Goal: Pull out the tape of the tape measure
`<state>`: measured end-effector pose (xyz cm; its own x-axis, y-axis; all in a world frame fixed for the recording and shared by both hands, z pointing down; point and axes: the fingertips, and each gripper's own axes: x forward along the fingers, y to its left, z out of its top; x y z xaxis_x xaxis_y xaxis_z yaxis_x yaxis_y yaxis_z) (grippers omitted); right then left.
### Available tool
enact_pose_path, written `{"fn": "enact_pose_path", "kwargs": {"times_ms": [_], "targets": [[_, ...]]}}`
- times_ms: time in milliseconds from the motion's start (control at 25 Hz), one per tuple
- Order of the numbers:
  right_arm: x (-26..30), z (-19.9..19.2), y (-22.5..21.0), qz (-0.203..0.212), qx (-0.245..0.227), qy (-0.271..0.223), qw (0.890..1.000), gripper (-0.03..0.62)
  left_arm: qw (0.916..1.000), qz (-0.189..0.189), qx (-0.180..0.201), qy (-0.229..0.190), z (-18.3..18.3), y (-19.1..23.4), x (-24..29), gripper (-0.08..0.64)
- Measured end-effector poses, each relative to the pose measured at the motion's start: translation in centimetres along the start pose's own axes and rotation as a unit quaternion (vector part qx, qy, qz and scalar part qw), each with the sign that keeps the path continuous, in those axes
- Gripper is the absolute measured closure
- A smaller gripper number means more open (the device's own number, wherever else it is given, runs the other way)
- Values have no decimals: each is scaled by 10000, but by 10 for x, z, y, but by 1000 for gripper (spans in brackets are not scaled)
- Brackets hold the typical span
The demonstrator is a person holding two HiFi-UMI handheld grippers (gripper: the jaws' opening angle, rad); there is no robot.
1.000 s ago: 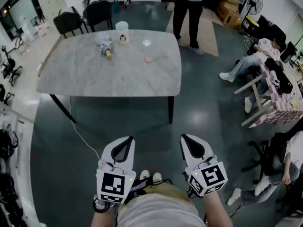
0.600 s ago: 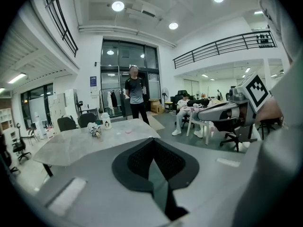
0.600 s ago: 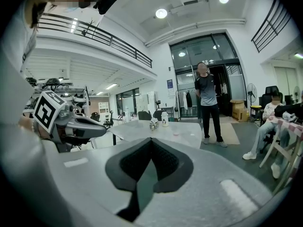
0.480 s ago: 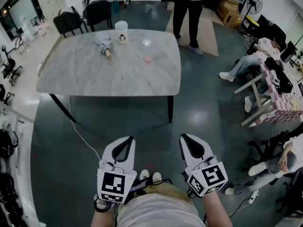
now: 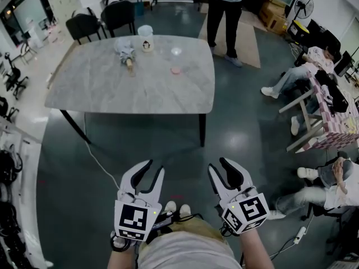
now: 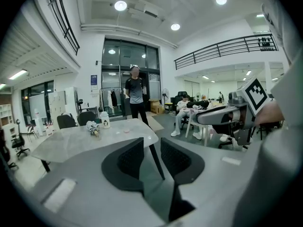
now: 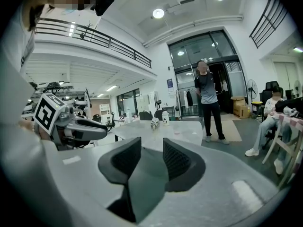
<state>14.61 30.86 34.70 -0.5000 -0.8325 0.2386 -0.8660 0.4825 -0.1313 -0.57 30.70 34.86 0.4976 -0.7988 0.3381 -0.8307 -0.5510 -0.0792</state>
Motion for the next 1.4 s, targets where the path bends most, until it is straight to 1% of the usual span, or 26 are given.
{"fn": "enact_pose_path", "kwargs": {"times_ms": [160,520,760,1000,1120,1400], "targets": [[-4,-3,-5,51,38,8,10000,449,9999,103,-32,9,0,-4,-4,448],[-13,-5,-7,204,-33,17,9998,446,9990,432,-126,-69,1,-8,-15,440],[-21,-7,-13,263,-52,-54,9996,446,9983,555,-73,-152,4,-15,-16,439],[-20,-6,-17,263,-103,-117,9995,446,9981,582,-11,-189,5,-15,-11,439],[-17,-7,-21,234,-86,-125,9996,446,9984,535,19,-174,6,-14,-4,437],[6,-3,-33,123,-72,-98,9999,446,9990,434,15,-109,6,5,23,436]]}}
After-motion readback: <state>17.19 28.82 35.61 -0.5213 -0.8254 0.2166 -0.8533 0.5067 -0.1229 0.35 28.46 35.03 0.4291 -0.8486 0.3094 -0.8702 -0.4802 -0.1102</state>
